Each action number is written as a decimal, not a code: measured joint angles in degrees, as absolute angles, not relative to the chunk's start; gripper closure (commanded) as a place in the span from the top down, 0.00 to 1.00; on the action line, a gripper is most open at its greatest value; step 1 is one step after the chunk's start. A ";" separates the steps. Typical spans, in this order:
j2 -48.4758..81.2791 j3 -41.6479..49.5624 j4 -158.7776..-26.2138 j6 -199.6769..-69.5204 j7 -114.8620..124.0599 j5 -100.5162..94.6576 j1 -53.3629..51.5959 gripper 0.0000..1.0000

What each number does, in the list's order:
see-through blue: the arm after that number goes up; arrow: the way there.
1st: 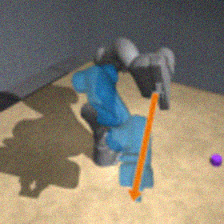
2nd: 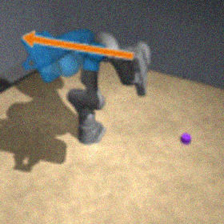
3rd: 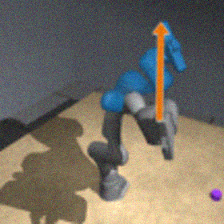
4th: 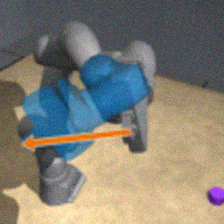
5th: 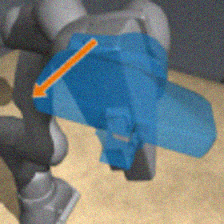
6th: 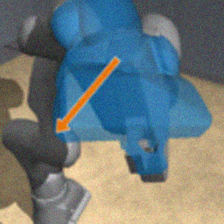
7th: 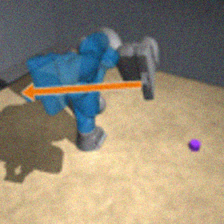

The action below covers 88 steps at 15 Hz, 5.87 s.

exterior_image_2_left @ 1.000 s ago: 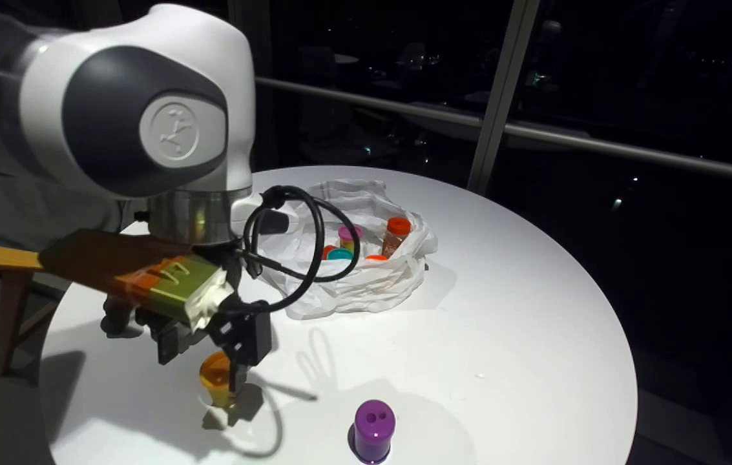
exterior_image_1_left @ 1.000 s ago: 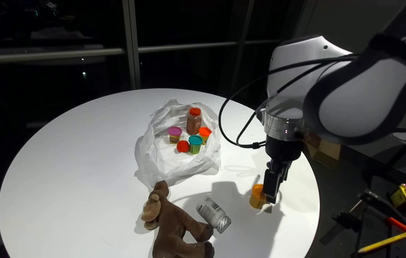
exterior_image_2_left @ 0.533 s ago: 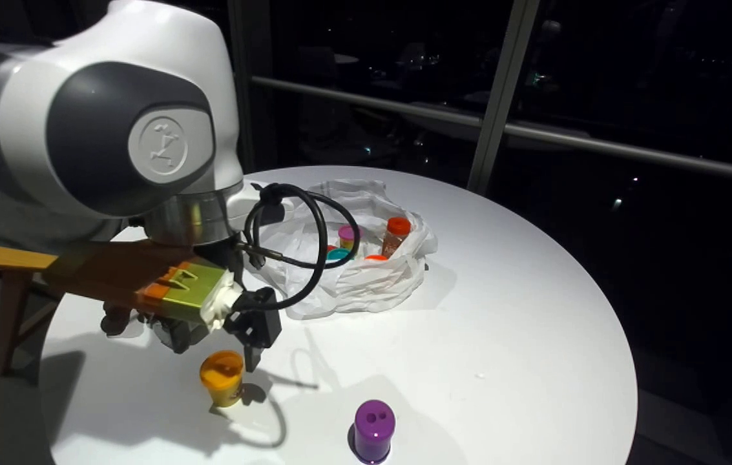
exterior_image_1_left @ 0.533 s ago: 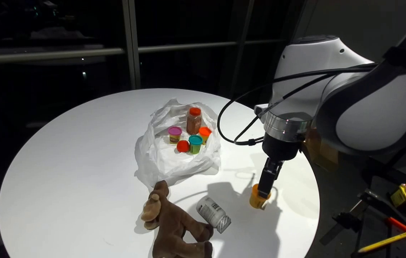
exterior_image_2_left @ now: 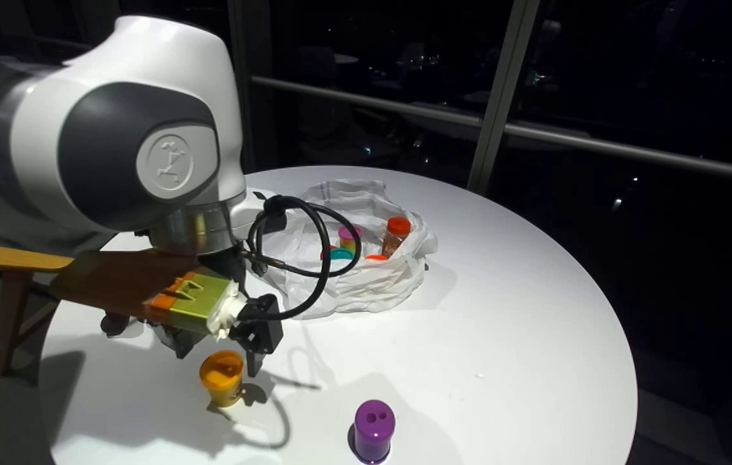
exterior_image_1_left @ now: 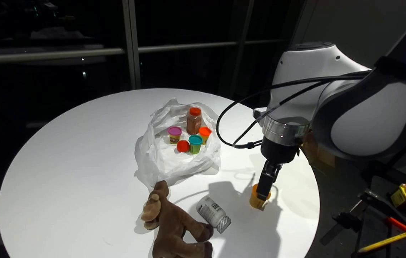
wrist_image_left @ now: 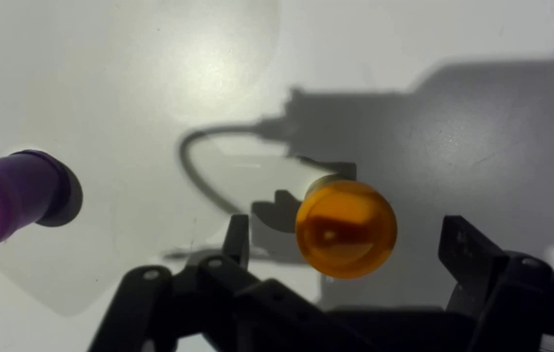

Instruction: Pick up all the objects surrounding the plastic and arrange them on the plastic

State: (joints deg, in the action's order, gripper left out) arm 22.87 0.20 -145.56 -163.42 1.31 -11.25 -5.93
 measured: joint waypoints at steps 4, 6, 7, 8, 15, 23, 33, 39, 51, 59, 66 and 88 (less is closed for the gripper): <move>24.62 0.19 -144.30 -163.48 0.67 -10.93 -5.66 1.00; 25.67 -0.03 -143.61 -163.48 0.04 -10.58 -5.24 1.00; 26.26 -0.14 -143.27 -163.48 -0.32 -10.43 -5.03 1.00; 26.90 -0.24 -142.89 -163.47 -0.61 -10.33 -4.88 0.99; 30.61 -0.92 -140.66 -163.50 -1.08 -10.29 -4.86 0.37; 28.42 0.15 -139.40 -162.54 0.09 -10.29 -6.41 0.23; 26.75 -0.20 -117.19 -142.33 0.92 -10.29 -8.00 0.23; 39.92 -0.48 -99.51 -137.19 -0.50 -8.76 -6.05 0.23; 55.42 -3.48 -77.72 -132.66 -1.36 -7.23 -6.54 0.23; 63.87 -3.46 -69.62 -132.05 -1.36 -7.25 -8.31 0.75; 63.90 -3.27 -66.24 -131.27 -1.32 -7.30 -9.35 1.00; 26.15 6.70 -117.82 -135.08 -0.23 -17.75 -2.99 1.00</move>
State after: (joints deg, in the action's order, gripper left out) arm 26.15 6.70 -117.82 -135.08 -0.23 -17.75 -2.99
